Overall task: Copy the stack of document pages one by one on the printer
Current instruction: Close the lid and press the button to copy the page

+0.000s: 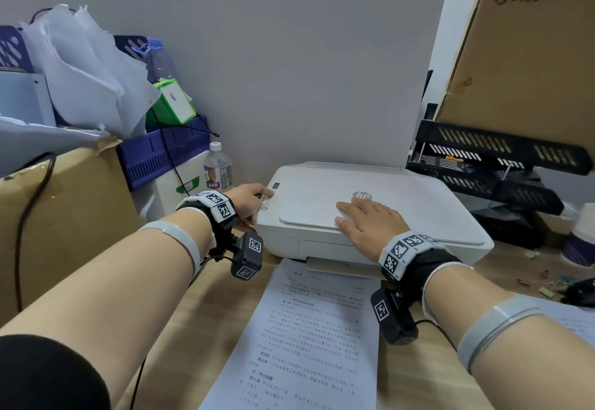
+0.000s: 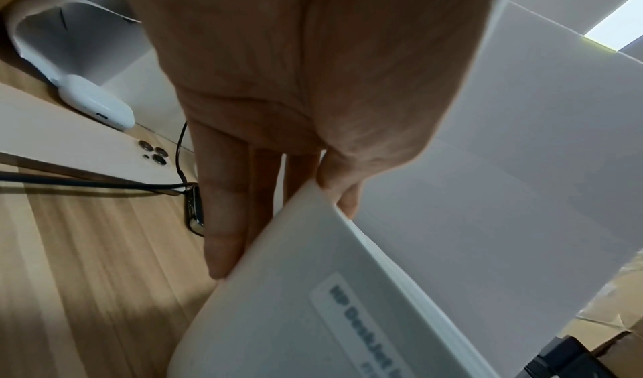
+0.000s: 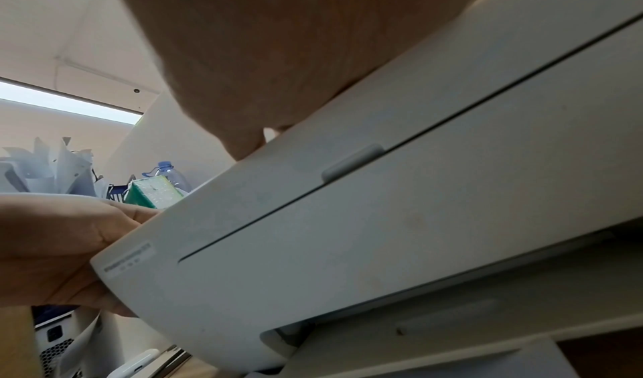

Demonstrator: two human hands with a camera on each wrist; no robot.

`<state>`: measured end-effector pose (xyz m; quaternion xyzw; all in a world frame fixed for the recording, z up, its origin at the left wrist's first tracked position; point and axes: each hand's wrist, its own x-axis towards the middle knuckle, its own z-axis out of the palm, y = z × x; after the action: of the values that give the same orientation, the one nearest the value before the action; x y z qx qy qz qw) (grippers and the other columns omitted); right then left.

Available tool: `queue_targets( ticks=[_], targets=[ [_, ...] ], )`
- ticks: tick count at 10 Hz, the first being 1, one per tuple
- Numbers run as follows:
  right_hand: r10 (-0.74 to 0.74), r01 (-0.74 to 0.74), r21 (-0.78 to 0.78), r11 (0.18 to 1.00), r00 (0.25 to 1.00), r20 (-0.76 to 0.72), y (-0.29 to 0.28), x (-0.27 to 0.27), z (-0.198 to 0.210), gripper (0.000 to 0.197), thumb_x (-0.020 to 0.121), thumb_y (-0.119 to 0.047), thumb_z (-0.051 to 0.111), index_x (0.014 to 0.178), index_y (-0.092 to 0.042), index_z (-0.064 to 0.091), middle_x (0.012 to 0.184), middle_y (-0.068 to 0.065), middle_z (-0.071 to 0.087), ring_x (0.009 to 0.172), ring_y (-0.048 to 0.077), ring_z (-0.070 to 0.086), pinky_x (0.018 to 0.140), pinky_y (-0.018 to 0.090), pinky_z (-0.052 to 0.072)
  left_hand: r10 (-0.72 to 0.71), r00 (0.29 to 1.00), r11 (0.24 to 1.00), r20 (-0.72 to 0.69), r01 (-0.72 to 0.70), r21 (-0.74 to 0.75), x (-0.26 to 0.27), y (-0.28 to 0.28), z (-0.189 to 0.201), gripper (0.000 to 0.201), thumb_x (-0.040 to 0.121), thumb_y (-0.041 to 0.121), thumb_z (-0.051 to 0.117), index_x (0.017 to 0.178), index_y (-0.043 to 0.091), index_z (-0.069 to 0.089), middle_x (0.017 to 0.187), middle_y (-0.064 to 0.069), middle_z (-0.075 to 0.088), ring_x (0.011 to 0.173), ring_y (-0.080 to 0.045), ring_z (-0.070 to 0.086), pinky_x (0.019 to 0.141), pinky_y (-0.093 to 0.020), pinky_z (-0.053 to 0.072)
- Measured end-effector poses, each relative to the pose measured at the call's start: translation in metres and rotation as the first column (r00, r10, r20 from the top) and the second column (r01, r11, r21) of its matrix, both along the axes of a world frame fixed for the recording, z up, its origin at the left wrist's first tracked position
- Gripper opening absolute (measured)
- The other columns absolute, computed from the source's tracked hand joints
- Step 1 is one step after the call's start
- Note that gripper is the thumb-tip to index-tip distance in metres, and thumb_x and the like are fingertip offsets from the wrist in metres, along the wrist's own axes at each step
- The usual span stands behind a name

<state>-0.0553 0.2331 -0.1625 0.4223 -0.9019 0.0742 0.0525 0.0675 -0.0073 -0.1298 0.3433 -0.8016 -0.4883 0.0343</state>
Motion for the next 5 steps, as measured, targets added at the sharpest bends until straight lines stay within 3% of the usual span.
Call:
queue_targets(
  ticks=[2, 3, 4, 5],
  targets=[
    [-0.003, 0.003, 0.008, 1.0, 1.0, 0.012, -0.0012, -0.0008, 0.0001, 0.054, 0.1, -0.057, 0.018, 0.151, -0.038, 0.026, 0.161, -0.003, 0.024, 0.147, 0.018, 0.024, 0.12, 0.04, 0.016, -0.004, 1.0, 1.0, -0.005, 0.004, -0.003, 0.002, 0.0061, 0.0052, 0.045, 0.099, 0.003, 0.044, 0.135, 0.029, 0.05, 0.121, -0.011, 0.061, 0.092, -0.038, 0.069, 0.068, -0.055, 0.06],
    [-0.004, 0.004, 0.006, 1.0, 1.0, 0.015, -0.0005, 0.0004, 0.0005, 0.055, 0.101, -0.057, 0.018, 0.151, -0.038, 0.026, 0.162, -0.003, 0.023, 0.147, 0.018, 0.022, 0.12, 0.04, 0.015, -0.023, 0.999, 1.0, -0.033, 0.023, 0.021, 0.0042, 0.0072, 0.0055, 0.044, 0.097, 0.002, 0.049, 0.129, 0.032, 0.05, 0.104, -0.005, 0.066, 0.087, -0.032, 0.069, 0.067, -0.05, 0.061],
    [-0.008, 0.008, 0.007, 1.0, 1.0, 0.021, -0.0001, 0.0003, 0.0007, 0.055, 0.101, -0.057, 0.018, 0.151, -0.038, 0.026, 0.162, -0.003, 0.022, 0.148, 0.018, 0.021, 0.12, 0.04, 0.014, -0.016, 1.0, 0.999, -0.025, 0.016, 0.032, 0.0039, 0.0058, 0.0037, 0.046, 0.097, 0.003, 0.049, 0.131, 0.033, 0.056, 0.102, -0.008, 0.073, 0.093, -0.036, 0.071, 0.08, -0.056, 0.058],
    [-0.009, 0.008, 0.008, 1.0, 1.0, 0.014, -0.0006, 0.0006, 0.0008, 0.055, 0.101, -0.057, 0.018, 0.151, -0.038, 0.026, 0.162, -0.003, 0.023, 0.148, 0.018, 0.022, 0.12, 0.04, 0.015, -0.003, 1.0, 1.0, -0.02, 0.003, 0.015, 0.0035, 0.004, 0.003, 0.048, 0.098, 0.006, 0.049, 0.133, 0.037, 0.056, 0.103, -0.008, 0.074, 0.095, -0.035, 0.072, 0.085, -0.056, 0.057]
  ],
)
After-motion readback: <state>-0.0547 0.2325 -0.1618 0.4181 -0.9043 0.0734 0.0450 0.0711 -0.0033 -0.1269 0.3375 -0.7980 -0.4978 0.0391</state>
